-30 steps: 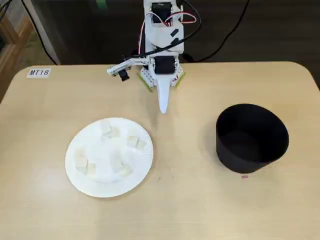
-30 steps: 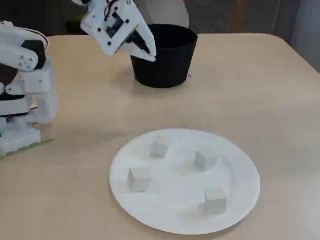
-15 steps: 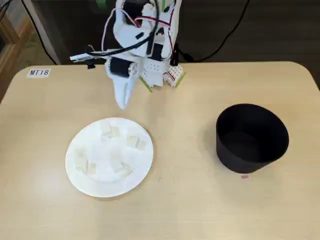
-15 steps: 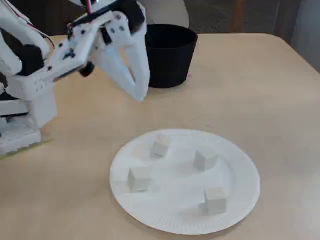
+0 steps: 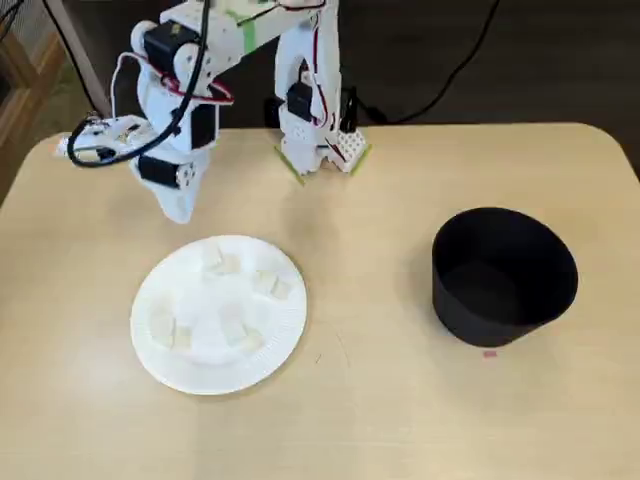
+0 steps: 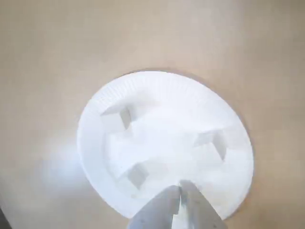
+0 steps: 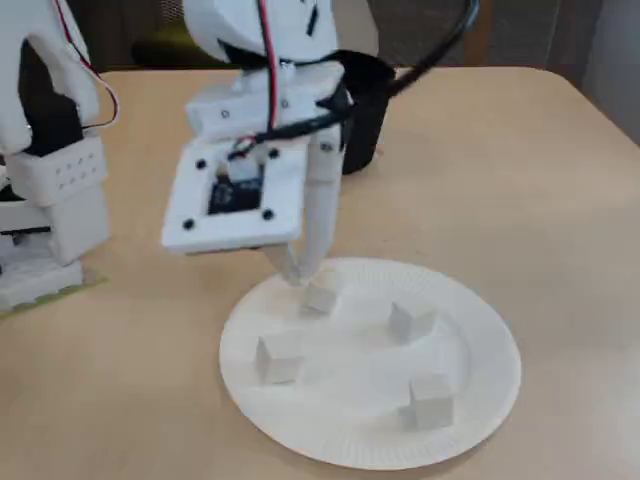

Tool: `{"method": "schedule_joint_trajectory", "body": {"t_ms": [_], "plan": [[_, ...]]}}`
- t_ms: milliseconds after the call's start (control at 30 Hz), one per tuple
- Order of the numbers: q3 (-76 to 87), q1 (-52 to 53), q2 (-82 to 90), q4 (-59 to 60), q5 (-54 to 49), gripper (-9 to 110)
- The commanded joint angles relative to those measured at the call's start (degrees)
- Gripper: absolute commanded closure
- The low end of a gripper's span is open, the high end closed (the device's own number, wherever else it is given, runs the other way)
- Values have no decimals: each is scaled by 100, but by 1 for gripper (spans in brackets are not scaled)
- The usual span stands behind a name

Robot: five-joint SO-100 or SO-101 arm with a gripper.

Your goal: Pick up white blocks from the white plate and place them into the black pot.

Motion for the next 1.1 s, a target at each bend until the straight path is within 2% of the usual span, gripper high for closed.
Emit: {"method": "schedule_joint_trajectory", "body": {"t_ms": [0, 100, 200, 567, 1067], "plan": [[-659, -26, -475, 44, -176, 97], [-958, -62, -896, 44, -334, 81], [-1318, -88, -1257, 9, -519, 74], [-2215, -272, -2461, -44, -835, 69], [-3129, -457, -3419, -105, -211, 70]]}}
